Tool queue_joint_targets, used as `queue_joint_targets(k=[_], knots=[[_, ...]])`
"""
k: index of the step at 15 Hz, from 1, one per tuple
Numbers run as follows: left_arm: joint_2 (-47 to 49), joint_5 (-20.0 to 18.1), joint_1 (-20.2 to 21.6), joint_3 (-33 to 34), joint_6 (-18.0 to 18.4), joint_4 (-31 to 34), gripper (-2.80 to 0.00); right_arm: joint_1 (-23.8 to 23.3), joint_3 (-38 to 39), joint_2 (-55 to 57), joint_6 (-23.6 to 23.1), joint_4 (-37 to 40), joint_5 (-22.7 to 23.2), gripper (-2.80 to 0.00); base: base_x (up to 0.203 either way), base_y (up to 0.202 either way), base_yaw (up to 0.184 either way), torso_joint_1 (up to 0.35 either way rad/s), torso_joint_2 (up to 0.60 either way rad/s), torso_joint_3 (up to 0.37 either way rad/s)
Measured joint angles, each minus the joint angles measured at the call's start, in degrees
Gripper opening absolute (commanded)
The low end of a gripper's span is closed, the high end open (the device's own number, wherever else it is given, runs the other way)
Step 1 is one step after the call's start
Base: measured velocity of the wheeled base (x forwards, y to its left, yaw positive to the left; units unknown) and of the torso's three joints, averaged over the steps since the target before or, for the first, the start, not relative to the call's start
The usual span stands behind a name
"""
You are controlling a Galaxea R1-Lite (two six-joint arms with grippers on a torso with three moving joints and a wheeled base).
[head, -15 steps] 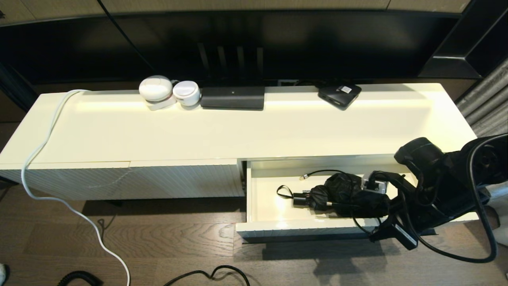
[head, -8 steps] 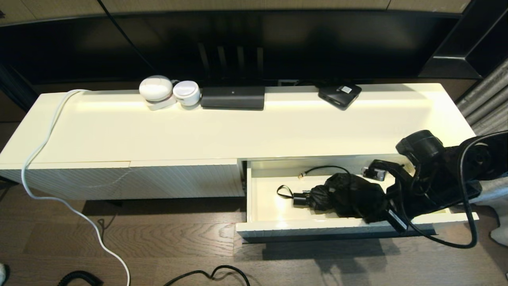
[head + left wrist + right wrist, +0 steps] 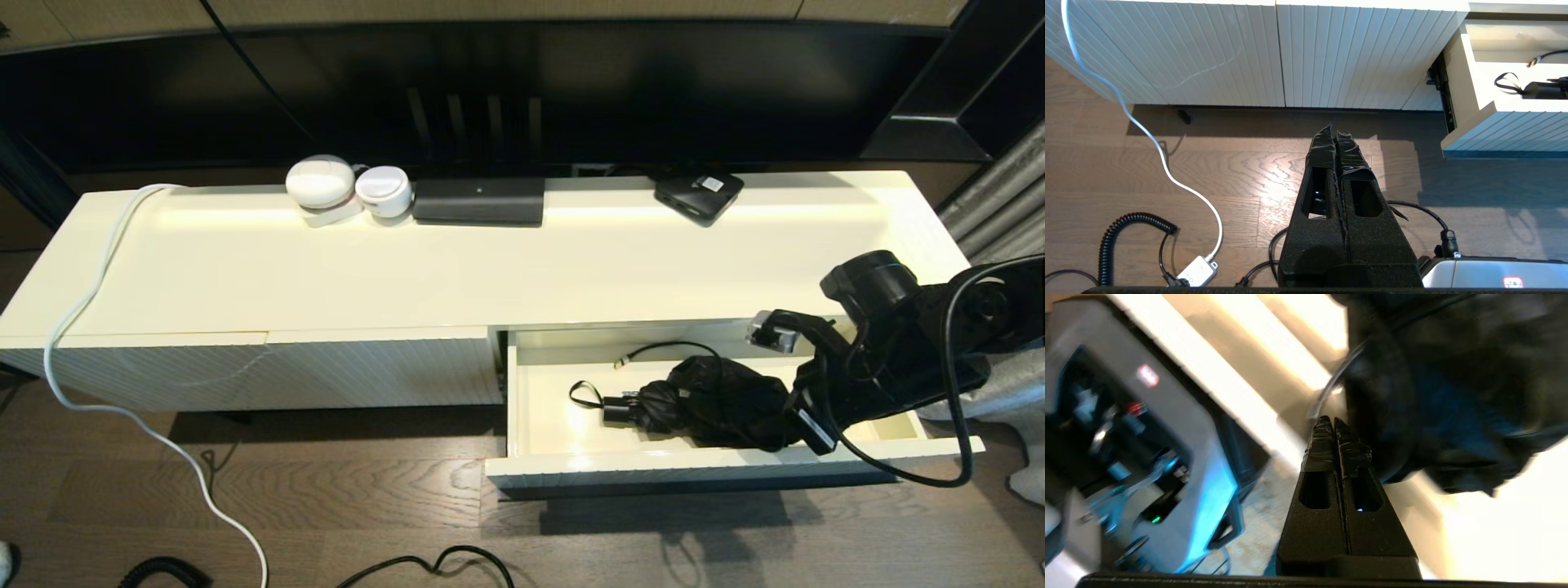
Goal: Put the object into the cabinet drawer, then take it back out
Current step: Put the data cable in the drawer
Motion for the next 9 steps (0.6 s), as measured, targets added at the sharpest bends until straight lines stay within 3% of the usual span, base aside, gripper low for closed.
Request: queue_joint_targets(k=[3,9], knots=[[0.0,0.0,0.0,0.0,0.0,0.0,-2.8,-1.6,-1.4,1.8,-1.0,-3.7,-2.7,-2.8,0.0,0.0,0.0,0.0,0.0,0.0],[0.0,0.0,0.0,0.0,0.0,0.0,-2.8,-2.3,-1.7,4.6,-1.0,-4.4,-3.0,-2.8,0.0,0.0,0.0,0.0,0.0,0.0]])
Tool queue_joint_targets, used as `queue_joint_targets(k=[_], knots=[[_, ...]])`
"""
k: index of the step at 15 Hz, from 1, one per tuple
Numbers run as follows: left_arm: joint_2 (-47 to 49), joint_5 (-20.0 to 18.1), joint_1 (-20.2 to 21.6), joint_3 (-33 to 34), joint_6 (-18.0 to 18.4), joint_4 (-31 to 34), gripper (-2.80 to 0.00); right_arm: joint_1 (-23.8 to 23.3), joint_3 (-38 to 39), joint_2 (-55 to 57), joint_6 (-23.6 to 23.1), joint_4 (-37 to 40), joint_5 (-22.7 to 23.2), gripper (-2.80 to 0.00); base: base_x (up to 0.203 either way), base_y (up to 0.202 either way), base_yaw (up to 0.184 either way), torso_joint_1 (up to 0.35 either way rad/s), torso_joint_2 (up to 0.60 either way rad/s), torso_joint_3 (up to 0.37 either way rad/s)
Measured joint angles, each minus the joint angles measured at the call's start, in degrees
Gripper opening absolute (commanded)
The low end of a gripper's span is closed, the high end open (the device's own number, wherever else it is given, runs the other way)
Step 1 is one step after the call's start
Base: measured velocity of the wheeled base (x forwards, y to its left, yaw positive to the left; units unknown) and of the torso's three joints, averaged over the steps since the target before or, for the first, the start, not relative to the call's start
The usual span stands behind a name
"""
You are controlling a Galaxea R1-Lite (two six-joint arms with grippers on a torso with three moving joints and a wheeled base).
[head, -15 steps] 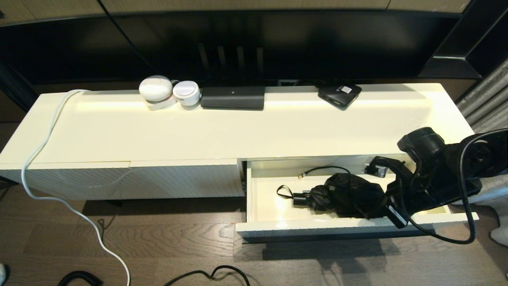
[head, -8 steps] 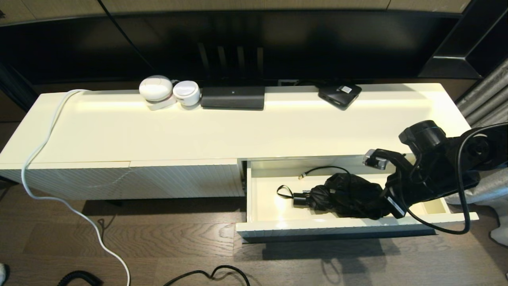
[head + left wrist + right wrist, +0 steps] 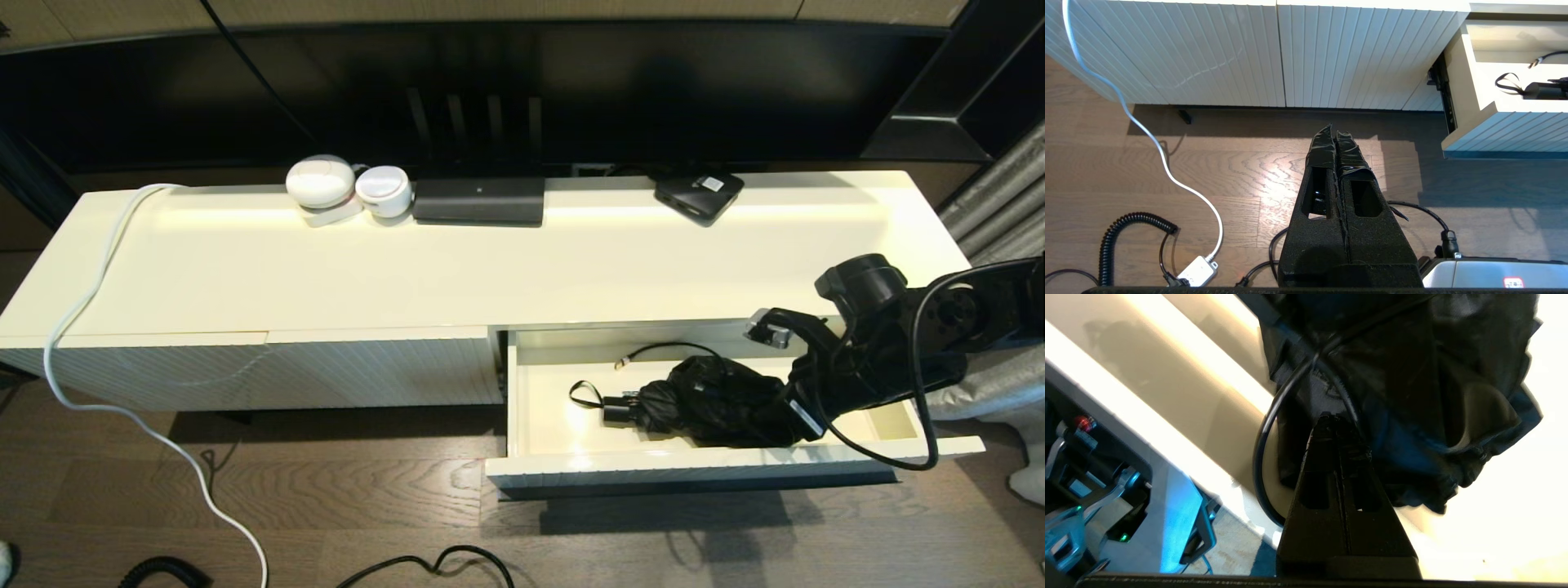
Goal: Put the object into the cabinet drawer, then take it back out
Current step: Put the data cable in the drawer
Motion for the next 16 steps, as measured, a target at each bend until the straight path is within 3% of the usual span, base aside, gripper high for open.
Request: queue_joint_targets(k=[9,16], knots=[[0.0,0.0,0.0,0.0,0.1,0.0,-2.8,-1.4,-7.4,2.0,0.2,-2.2,-0.9,-2.8,0.0,0.0,0.0,0.0,0.0,0.0],[0.0,0.0,0.0,0.0,0.0,0.0,-2.8,-1.5,-1.2,-2.4,-1.0,0.0,-1.0,-2.8,0.0,0.0,0.0,0.0,0.0,0.0]])
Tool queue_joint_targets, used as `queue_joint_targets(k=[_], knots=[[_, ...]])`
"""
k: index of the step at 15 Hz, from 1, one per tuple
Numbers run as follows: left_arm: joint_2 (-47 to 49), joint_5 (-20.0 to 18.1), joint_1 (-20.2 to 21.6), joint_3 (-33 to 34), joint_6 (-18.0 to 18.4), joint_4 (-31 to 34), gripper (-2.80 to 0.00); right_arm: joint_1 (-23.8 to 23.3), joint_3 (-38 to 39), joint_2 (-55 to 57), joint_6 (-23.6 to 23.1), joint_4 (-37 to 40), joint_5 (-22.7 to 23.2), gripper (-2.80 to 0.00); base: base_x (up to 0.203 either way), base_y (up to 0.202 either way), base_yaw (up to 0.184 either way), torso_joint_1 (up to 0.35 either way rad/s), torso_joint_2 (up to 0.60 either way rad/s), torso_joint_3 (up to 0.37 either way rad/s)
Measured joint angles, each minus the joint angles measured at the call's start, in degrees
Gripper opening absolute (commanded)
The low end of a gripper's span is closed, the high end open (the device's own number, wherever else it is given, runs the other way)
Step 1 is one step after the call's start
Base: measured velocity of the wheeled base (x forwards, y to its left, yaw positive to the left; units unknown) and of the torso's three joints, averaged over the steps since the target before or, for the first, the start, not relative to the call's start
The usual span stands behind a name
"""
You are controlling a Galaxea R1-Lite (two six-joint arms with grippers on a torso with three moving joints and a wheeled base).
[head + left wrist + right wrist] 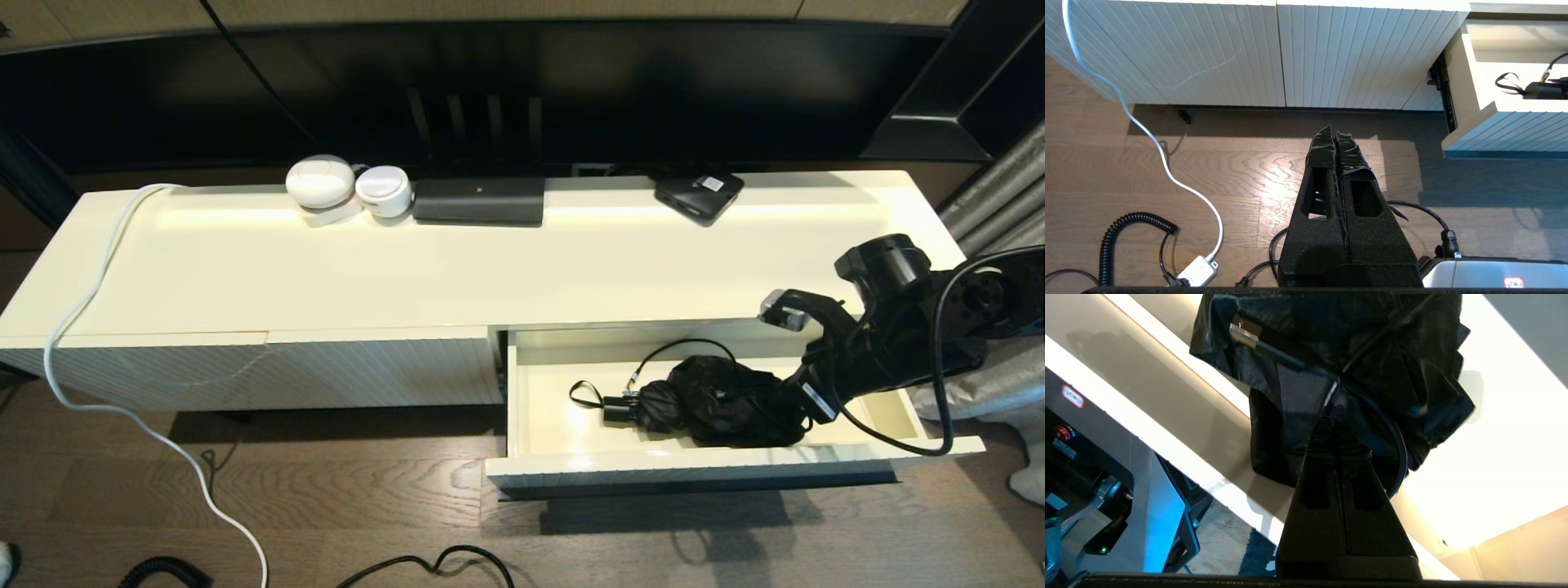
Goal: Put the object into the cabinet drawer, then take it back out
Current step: Put the data cable in the drawer
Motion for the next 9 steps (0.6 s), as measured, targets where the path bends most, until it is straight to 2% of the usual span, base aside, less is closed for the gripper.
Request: queue_joint_targets(k=[6,9], knots=[[0.0,0.0,0.0,0.0,0.0,0.0,-2.8,-1.2,-1.1,-2.8,-0.1,-1.1,0.3,-2.8,0.0,0.0,0.0,0.0,0.0,0.0],[0.0,0.0,0.0,0.0,0.0,0.0,-2.8,-1.4,-1.7,-6.3,-0.4,1.2,1.1,-2.8,0.0,0.0,0.0,0.0,0.0,0.0]])
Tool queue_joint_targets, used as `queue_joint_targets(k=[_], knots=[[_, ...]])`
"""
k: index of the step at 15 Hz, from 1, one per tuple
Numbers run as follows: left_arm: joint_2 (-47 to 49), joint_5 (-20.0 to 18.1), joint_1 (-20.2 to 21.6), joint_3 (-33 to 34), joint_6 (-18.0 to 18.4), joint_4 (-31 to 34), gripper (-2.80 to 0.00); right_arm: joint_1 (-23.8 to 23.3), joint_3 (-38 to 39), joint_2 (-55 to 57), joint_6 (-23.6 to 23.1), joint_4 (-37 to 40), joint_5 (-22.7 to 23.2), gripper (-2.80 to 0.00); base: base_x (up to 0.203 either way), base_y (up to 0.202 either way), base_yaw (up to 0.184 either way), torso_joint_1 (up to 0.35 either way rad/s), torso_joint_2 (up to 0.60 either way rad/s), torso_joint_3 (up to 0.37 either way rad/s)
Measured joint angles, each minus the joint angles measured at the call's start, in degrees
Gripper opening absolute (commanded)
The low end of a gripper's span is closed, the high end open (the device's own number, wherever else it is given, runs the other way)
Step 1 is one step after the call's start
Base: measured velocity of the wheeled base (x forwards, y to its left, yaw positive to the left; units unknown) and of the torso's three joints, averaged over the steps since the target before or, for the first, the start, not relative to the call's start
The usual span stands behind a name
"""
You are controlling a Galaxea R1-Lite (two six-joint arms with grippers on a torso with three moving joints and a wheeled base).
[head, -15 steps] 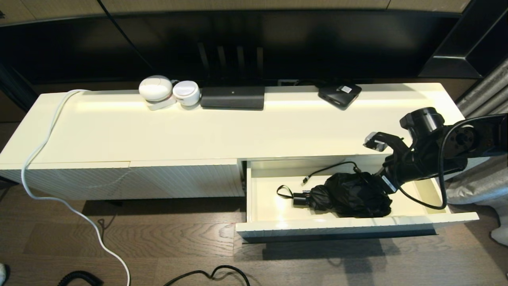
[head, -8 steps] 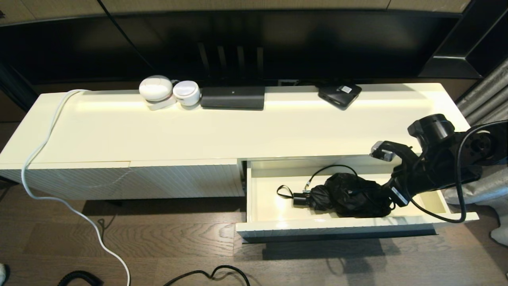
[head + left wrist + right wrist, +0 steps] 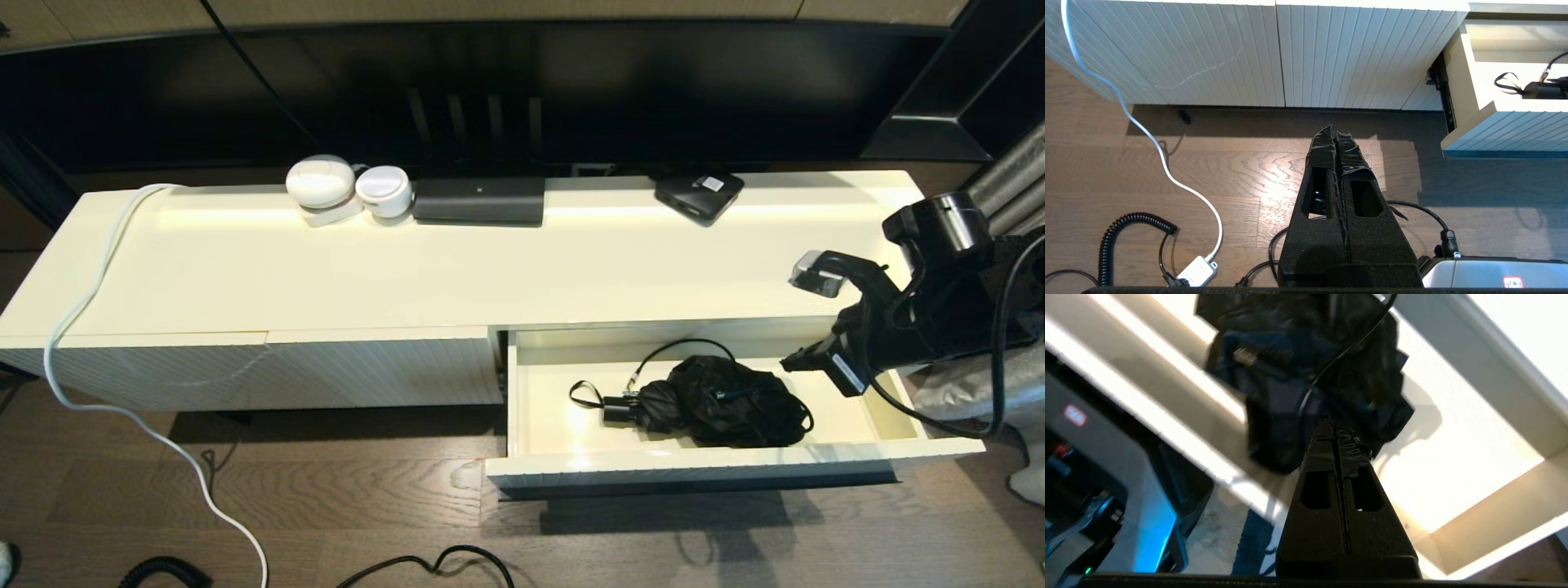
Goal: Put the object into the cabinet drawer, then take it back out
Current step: Put the data cable in the drawer, then close the drawer
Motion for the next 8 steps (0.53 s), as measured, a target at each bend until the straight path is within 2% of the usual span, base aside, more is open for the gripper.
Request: queue_joint_targets(k=[3,6,8], knots=[[0.0,0.0,0.0,0.0,0.0,0.0,-2.8,1.6,3.8,-6.9,-0.6,6.4,1.1,-2.8,0.0,0.0,0.0,0.0,0.0,0.0],[0.0,0.0,0.0,0.0,0.0,0.0,-2.8,7.8,15.6,-13.3,0.0,10.3,1.8,-2.8,0.0,0.0,0.0,0.0,0.0,0.0],[0.0,0.0,0.0,0.0,0.0,0.0,-2.8,12.0,22.0,-15.7,2.1,10.4,1.9,-2.8,0.0,0.0,0.0,0.0,0.0,0.0]])
